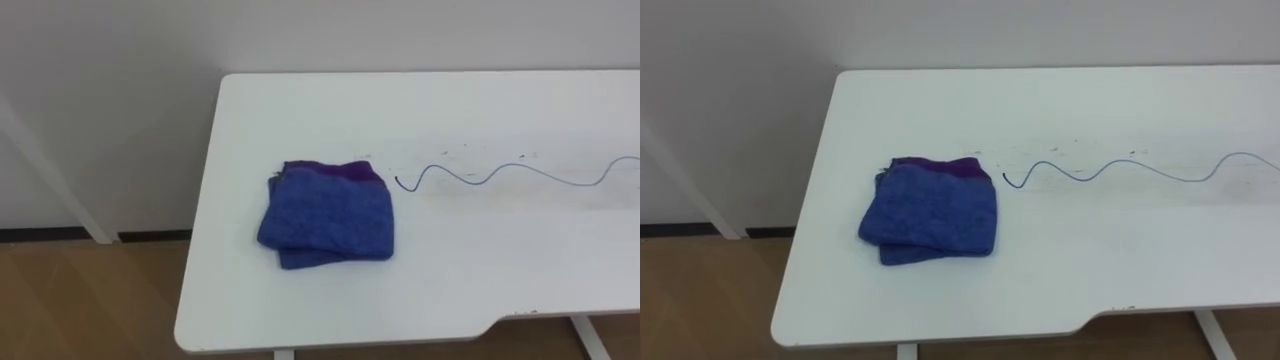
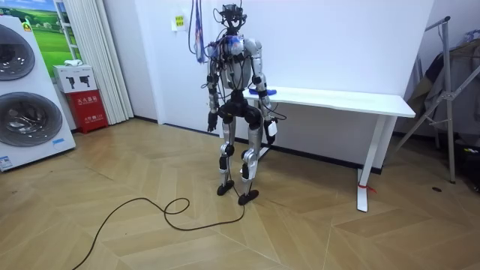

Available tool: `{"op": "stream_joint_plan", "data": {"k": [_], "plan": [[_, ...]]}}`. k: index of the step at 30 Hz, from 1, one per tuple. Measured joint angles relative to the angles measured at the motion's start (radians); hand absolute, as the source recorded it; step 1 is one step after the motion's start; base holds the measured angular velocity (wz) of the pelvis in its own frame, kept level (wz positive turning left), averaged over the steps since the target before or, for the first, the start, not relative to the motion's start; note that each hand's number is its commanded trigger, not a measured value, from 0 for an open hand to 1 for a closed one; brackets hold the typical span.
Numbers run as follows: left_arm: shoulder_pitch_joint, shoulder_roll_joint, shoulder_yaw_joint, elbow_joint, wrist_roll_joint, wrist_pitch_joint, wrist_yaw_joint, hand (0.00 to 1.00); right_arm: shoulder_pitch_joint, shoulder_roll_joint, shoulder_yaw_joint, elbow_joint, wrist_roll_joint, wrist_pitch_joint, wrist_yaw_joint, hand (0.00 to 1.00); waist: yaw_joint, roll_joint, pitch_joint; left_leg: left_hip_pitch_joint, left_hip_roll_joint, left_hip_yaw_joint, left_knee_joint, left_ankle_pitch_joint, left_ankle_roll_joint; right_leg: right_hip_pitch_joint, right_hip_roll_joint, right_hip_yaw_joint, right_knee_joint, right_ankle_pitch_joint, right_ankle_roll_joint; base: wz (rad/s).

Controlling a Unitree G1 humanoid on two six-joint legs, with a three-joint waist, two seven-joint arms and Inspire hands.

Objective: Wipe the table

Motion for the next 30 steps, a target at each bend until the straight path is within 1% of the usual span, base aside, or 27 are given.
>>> {"op": "stream_joint_plan", "data": {"k": [3,4,6,7,8,9,10,11,12,13,14,15,16,17,18,19,20,21,22,23,24,25,26,27,28,29,30], "plan": [[0.005,0.001,0.011,0.000,0.000,0.000,0.000,0.00,0.002,0.003,-0.030,0.020,0.026,0.003,-0.006,0.00,-0.002,0.000,0.0006,0.010,0.001,0.001,-0.003,0.000,0.000,0.007,0.000,0.000,-0.001,0.000,0.000,0.00],[0.005,0.001,0.018,0.000,0.000,0.000,0.000,0.00,0.010,0.003,-0.041,0.025,0.069,0.004,-0.014,0.00,-0.001,-0.001,0.0017,0.022,0.001,0.002,-0.011,0.000,0.000,0.013,0.001,0.002,-0.002,0.000,0.000,0.00],[0.014,0.002,0.042,-0.001,0.001,0.003,0.001,0.00,0.028,0.003,-0.096,0.025,0.136,0.006,-0.038,0.00,-0.005,0.000,0.0010,0.035,0.003,0.006,-0.017,0.000,0.000,0.015,0.003,0.006,0.000,0.000,0.000,-0.06],[0.015,0.003,0.051,-0.001,0.000,0.004,0.001,0.00,0.030,0.003,-0.117,0.025,0.144,0.007,-0.045,0.00,-0.010,-0.001,0.0014,0.034,0.003,0.006,-0.019,0.000,0.000,0.015,0.002,0.005,0.000,0.000,0.000,0.00],[0.020,0.003,0.067,-0.001,-0.005,0.004,0.001,0.00,0.040,0.002,-0.165,0.028,0.169,0.007,-0.059,0.00,-0.024,-0.001,0.0014,0.034,0.002,0.005,-0.019,0.000,0.000,0.017,0.002,0.008,0.000,0.000,0.000,0.00],[0.023,0.003,0.077,-0.001,-0.014,0.004,0.001,0.00,0.042,0.001,-0.192,0.029,0.182,0.009,-0.067,0.00,-0.029,-0.002,0.0011,0.038,0.002,0.005,-0.021,0.000,0.000,0.018,0.002,0.012,0.000,0.000,0.000,-0.03],[0.029,0.004,0.102,-0.001,-0.037,0.005,0.003,0.00,0.048,-0.001,-0.244,0.028,0.202,0.015,-0.089,0.00,-0.039,-0.002,0.0011,0.048,0.002,0.008,-0.029,0.000,0.000,0.023,0.003,0.015,0.000,0.000,0.000,-0.04],[0.035,0.005,0.135,-0.001,-0.050,0.006,0.007,0.00,0.048,-0.005,-0.303,0.027,0.224,0.023,-0.113,0.00,-0.058,-0.005,0.0010,0.056,0.001,0.008,-0.032,0.000,0.000,0.030,0.003,0.015,0.000,0.000,0.000,-0.08],[0.039,0.008,0.160,-0.001,-0.073,0.007,0.015,0.00,0.051,-0.014,-0.352,0.027,0.240,0.026,-0.141,0.00,-0.067,-0.011,-0.0027,0.062,0.000,0.011,-0.034,0.000,0.001,0.033,0.003,0.014,0.000,0.000,0.000,-0.05],[0.042,0.008,0.178,-0.003,-0.076,0.007,0.020,0.00,0.053,-0.020,-0.374,0.025,0.251,0.026,-0.156,0.00,-0.069,-0.012,-0.0020,0.063,-0.001,0.012,-0.036,0.001,0.001,0.033,0.003,0.014,0.000,0.000,0.000,-0.09],[0.043,0.009,0.212,-0.015,-0.071,0.007,0.027,0.00,0.058,-0.031,-0.430,0.007,0.251,0.039,-0.190,0.00,-0.077,-0.019,-0.0027,0.063,-0.003,0.014,-0.037,0.001,0.001,0.031,0.003,0.015,0.001,0.000,0.000,-0.06],[0.046,0.010,0.226,-0.021,-0.069,0.007,0.029,0.00,0.059,-0.037,-0.462,-0.007,0.250,0.047,-0.208,0.00,-0.083,-0.022,-0.0027,0.062,-0.003,0.014,-0.038,0.001,0.002,0.030,0.002,0.016,0.001,0.000,0.000,-0.08],[0.047,0.015,0.246,-0.029,-0.068,0.008,0.038,0.00,0.059,-0.053,-0.503,-0.027,0.247,0.049,-0.242,0.00,-0.086,-0.028,-0.0036,0.059,-0.003,0.016,-0.040,0.002,0.003,0.029,0.001,0.016,0.001,0.000,0.000,-0.09],[0.046,0.020,0.251,-0.045,-0.070,0.008,0.045,0.00,0.058,-0.071,-0.533,-0.061,0.244,0.059,-0.290,0.00,-0.085,-0.035,-0.0029,0.058,-0.002,0.019,-0.041,0.003,0.005,0.025,0.000,0.019,0.003,0.000,0.000,-0.12],[0.047,0.022,0.251,-0.051,-0.072,0.008,0.046,0.00,0.056,-0.081,-0.543,-0.085,0.238,0.064,-0.317,0.00,-0.084,-0.037,-0.0039,0.058,-0.002,0.024,-0.042,0.004,0.006,0.022,0.000,0.024,0.004,0.000,0.000,-0.22],[0.048,0.026,0.250,-0.052,-0.075,0.008,0.046,0.00,0.045,-0.098,-0.566,-0.147,0.200,0.068,-0.368,0.00,-0.082,-0.039,-0.0047,0.058,-0.002,0.038,-0.043,0.004,0.006,0.011,0.000,0.038,0.006,0.000,0.000,-0.33],[0.053,0.032,0.243,-0.051,-0.075,0.009,0.046,0.00,0.025,-0.115,-0.568,-0.209,0.160,0.065,-0.417,0.00,-0.082,-0.042,-0.0034,0.057,-0.004,0.043,-0.044,0.004,0.006,0.010,0.000,0.043,0.005,0.000,0.001,-0.33],[0.045,0.041,0.230,-0.061,-0.073,0.010,0.047,0.00,0.016,-0.121,-0.567,-0.282,0.119,0.065,-0.465,0.00,-0.082,-0.046,-0.0032,0.055,-0.003,0.046,-0.044,0.004,0.007,0.002,0.000,0.047,0.005,0.001,0.003,-0.21],[0.044,0.044,0.229,-0.066,-0.072,0.010,0.047,0.00,0.013,-0.121,-0.566,-0.333,0.096,0.067,-0.491,0.00,-0.079,-0.052,-0.0068,0.054,-0.003,0.047,-0.045,0.005,0.007,-0.005,0.001,0.049,0.009,0.001,0.003,-0.14],[0.042,0.048,0.218,-0.067,-0.073,0.010,0.047,0.00,-0.003,-0.121,-0.558,-0.433,0.052,0.067,-0.531,0.00,-0.078,-0.054,-0.0050,0.054,0.000,0.053,-0.045,0.005,0.007,-0.011,0.002,0.050,0.015,0.001,0.003,-0.14],[0.046,0.051,0.197,-0.068,-0.071,0.009,0.047,0.00,-0.016,-0.121,-0.549,-0.532,-0.012,0.067,-0.559,0.00,-0.078,-0.053,-0.0058,0.050,0.000,0.057,-0.044,0.005,0.007,-0.018,0.002,0.050,0.020,0.001,0.003,-0.12],[0.045,0.050,0.191,-0.069,-0.069,0.009,0.047,0.00,-0.021,-0.121,-0.546,-0.593,-0.053,0.067,-0.572,0.00,-0.076,-0.054,-0.0070,0.047,0.000,0.058,-0.044,0.006,0.008,-0.021,0.002,0.051,0.021,0.001,0.003,-0.08],[0.044,0.045,0.188,-0.078,-0.068,0.009,0.047,0.00,-0.035,-0.121,-0.543,-0.704,-0.135,0.067,-0.594,0.00,-0.074,-0.054,-0.0084,0.038,0.000,0.061,-0.043,0.007,0.008,-0.029,0.002,0.055,0.022,0.001,0.002,-0.07],[0.045,0.045,0.174,-0.085,-0.068,0.008,0.046,0.00,-0.044,-0.121,-0.533,-0.820,-0.227,0.065,-0.622,0.00,-0.069,-0.053,-0.0086,0.030,-0.002,0.066,-0.039,0.009,0.008,-0.037,0.002,0.057,0.025,0.001,0.002,-0.06],[0.046,0.046,0.169,-0.088,-0.068,0.008,0.046,0.00,-0.046,-0.121,-0.524,-0.874,-0.268,0.062,-0.635,0.00,-0.067,-0.047,-0.0111,0.028,-0.003,0.066,-0.037,0.011,0.008,-0.039,0.002,0.057,0.024,0.002,0.002,-0.04],[0.045,0.046,0.165,-0.108,-0.069,0.007,0.046,0.00,-0.046,-0.122,-0.506,-0.986,-0.348,0.057,-0.658,0.00,-0.057,-0.048,-0.0119,0.024,-0.005,0.066,-0.035,0.011,0.008,-0.043,0.004,0.058,0.024,0.002,0.002,0.00],[0.047,0.047,0.160,-0.112,-0.071,0.005,0.046,0.00,-0.046,-0.122,-0.493,-1.037,-0.389,0.053,-0.668,0.00,-0.052,-0.048,-0.0107,0.024,-0.004,0.066,-0.034,0.011,0.008,-0.044,0.005,0.061,0.023,0.002,0.002,-0.03]]}}
